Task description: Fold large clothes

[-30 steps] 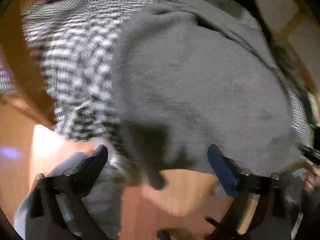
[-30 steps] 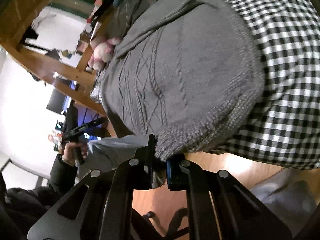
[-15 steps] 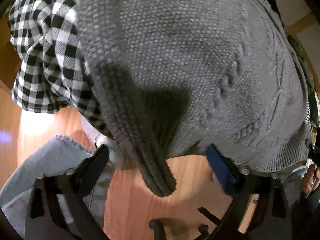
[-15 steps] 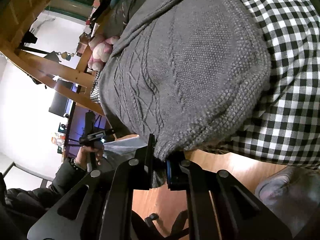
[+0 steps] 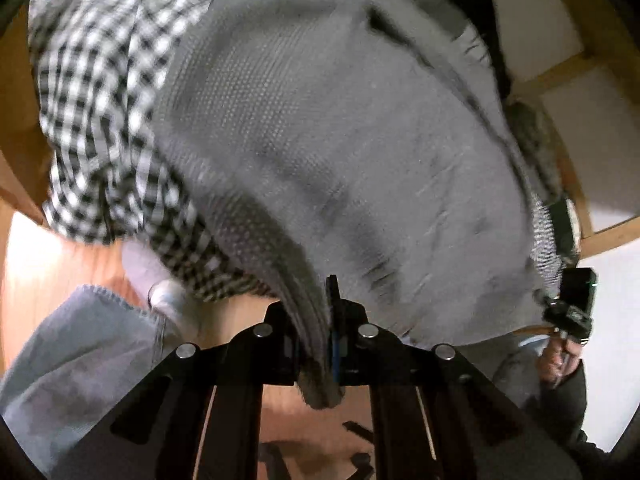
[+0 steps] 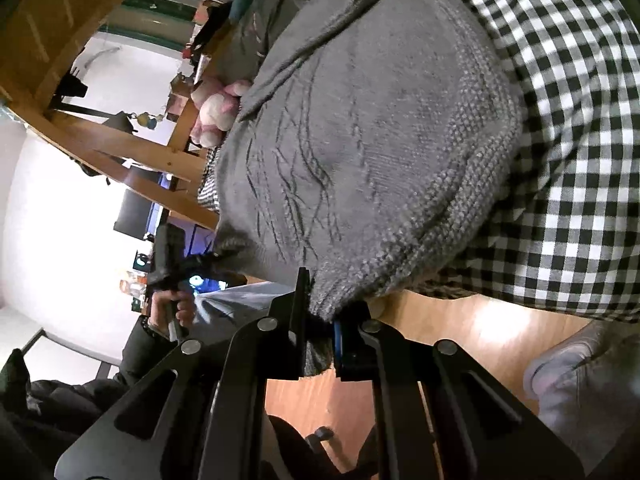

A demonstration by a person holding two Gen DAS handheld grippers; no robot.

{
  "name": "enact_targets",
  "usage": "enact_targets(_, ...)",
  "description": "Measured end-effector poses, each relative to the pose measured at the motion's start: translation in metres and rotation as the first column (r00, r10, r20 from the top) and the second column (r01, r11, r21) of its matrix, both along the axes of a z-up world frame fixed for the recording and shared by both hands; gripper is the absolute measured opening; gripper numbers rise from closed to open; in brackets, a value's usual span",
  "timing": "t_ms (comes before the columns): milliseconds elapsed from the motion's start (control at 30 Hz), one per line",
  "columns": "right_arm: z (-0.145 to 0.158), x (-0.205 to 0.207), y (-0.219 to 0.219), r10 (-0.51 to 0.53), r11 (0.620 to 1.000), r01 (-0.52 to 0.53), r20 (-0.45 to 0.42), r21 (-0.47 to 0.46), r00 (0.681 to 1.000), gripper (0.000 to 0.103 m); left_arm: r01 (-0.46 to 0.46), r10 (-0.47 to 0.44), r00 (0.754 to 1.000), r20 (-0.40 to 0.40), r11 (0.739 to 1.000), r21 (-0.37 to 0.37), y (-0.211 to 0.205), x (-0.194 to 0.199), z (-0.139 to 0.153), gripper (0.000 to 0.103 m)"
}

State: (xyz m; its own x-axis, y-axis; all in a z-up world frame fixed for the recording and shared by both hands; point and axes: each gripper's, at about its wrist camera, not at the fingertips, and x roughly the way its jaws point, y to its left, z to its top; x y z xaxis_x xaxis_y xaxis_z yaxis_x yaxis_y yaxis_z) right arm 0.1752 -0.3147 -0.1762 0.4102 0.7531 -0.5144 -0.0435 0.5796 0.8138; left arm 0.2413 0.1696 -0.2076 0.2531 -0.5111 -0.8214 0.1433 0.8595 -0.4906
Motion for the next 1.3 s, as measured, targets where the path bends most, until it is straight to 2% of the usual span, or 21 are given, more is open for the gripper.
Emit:
enact_targets(133, 0.013, 0.008, -0.005, -0.004, 1.0, 0.003, 0.025, 0.021, 1.0, 0.01, 0.007, -0.006, 0.998, 0.07, 1.0, -0.024, -0.007, 0.003, 0.025, 0.008)
enact_targets(300, 0.031, 0.028, -0.016, -0.021, 0.999, 0.019, 0.049, 0.042, 0.999, 0.01, -0.001, 0.006, 0.991, 0.131, 0.999, -0.039, -0.013, 0.02, 0.043, 0.008)
enact_targets(500, 0.05, 0.062, -0.047, -0.094, 0.989, 0.086, 0.068, 0.117, 0.993, 0.01, -0.05, 0.063, 0.979, 0.195, 0.996, -0.073, -0.004, 0.057, 0.066, 0.009)
enact_targets(600, 0.054, 0.079, -0.065, -0.133, 0.98, 0.122, 0.061, 0.159, 0.989, 0.01, -0.083, 0.104, 0.971, 0.216, 0.991, -0.104, 0.001, 0.079, 0.087, 0.009)
enact_targets(767, 0.069, 0.107, -0.082, -0.17, 0.97, 0.154, 0.07, 0.191, 0.983, 0.01, -0.096, 0.118, 0.958, 0.262, 0.991, -0.097, -0.002, 0.109, 0.111, 0.009)
enact_targets(1033, 0.109, 0.174, -0.099, -0.173, 0.973, 0.153, 0.108, 0.173, 0.979, 0.01, -0.09, 0.114, 0.939, 0.324, 0.992, -0.086, -0.026, 0.168, 0.149, 0.009)
enact_targets(1300, 0.127, 0.275, -0.123, -0.191, 0.973, 0.176, 0.094, 0.146, 0.977, 0.01, -0.13, 0.156, 0.942, 0.298, 0.986, -0.104, -0.034, 0.254, 0.158, 0.009)
